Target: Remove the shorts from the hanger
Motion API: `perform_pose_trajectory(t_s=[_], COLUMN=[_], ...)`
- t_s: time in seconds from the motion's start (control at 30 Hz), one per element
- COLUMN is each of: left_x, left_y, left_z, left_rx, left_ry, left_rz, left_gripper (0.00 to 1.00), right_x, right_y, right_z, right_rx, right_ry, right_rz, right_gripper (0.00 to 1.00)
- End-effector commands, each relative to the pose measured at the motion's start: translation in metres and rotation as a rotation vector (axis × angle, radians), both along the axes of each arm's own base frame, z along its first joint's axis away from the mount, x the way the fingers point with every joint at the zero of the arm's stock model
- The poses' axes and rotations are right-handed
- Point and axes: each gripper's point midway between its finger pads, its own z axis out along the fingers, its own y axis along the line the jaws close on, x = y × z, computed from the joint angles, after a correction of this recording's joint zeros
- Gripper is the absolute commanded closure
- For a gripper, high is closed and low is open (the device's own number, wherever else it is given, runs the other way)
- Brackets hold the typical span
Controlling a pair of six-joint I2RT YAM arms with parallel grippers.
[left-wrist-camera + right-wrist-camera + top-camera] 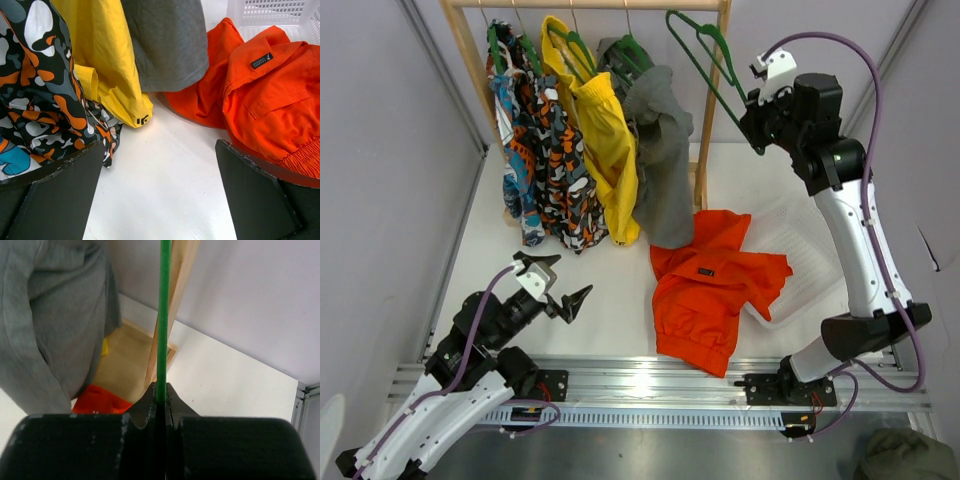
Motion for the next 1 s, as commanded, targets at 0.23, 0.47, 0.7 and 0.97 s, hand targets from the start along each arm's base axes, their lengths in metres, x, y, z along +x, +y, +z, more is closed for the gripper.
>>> perform_pose_trajectory(t_s=[0.23,0.47,0.7,0.97], left_x=[0.000,0.000,0.000,-0.001], left_y=[-0.005,-0.008,-0.008,-0.010], left_z=[0.006,0.002,0.004,0.002], left_rx=[-0.028,-0.015,-0.019,-0.015], left_ry=[-0.016,-0.007,-0.014,-0.009], left_rz=[-0.021,-0.031,-0.034,-0.043], left_gripper=[0.01,0.01,0.01,0.01], right_x=[0.055,0.067,0.061,0.028], right_y=[0.011,0.024,0.030,0.021], right_z=[0.025,0.000,-0.019,-0.004], right_rx=[0.086,0.086,0.075,0.035], right_ry=[-0.072,0.005,0.066,0.016], right_rz=[-0.064,-0.025,0.026,0.078], right_gripper=[1.00,1.00,0.93,0.31])
